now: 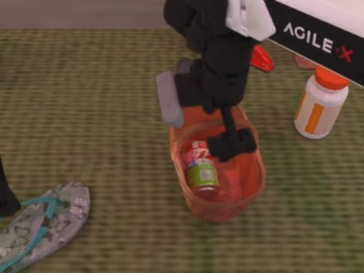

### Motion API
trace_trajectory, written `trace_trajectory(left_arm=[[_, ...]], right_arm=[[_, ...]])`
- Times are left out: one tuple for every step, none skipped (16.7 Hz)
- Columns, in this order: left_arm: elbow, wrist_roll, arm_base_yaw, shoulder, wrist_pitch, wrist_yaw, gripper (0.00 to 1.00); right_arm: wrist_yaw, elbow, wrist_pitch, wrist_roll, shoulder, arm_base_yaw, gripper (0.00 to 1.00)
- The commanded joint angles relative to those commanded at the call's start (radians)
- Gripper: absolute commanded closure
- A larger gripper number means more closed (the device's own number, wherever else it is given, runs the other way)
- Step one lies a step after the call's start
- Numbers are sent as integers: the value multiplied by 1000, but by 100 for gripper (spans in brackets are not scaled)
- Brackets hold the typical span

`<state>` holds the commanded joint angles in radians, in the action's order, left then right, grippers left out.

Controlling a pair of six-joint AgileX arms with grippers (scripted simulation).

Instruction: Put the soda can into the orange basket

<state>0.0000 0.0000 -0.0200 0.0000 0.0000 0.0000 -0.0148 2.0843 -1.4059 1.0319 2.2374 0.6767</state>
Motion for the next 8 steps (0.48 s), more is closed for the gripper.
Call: trace_trajectory(left_arm=[[0, 0, 0, 0, 0, 0, 0], [0, 0, 0, 0, 0, 0, 0], [0, 0, 0, 0, 0, 0, 0], [0, 0, 0, 0, 0, 0, 0], [0, 0, 0, 0, 0, 0, 0], [0, 0, 0, 0, 0, 0, 0], [0, 0, 0, 0, 0, 0, 0], [0, 0, 0, 0, 0, 0, 0]], right_arm=[[0, 0, 0, 0, 0, 0, 8], [0, 0, 0, 0, 0, 0, 15], [0, 0, 0, 0, 0, 0, 23], [0, 0, 0, 0, 0, 0, 30], [0, 0, 0, 0, 0, 0, 38], [0, 0, 0, 0, 0, 0, 45], [0, 0, 0, 0, 0, 0, 53], [0, 0, 0, 0, 0, 0, 60]])
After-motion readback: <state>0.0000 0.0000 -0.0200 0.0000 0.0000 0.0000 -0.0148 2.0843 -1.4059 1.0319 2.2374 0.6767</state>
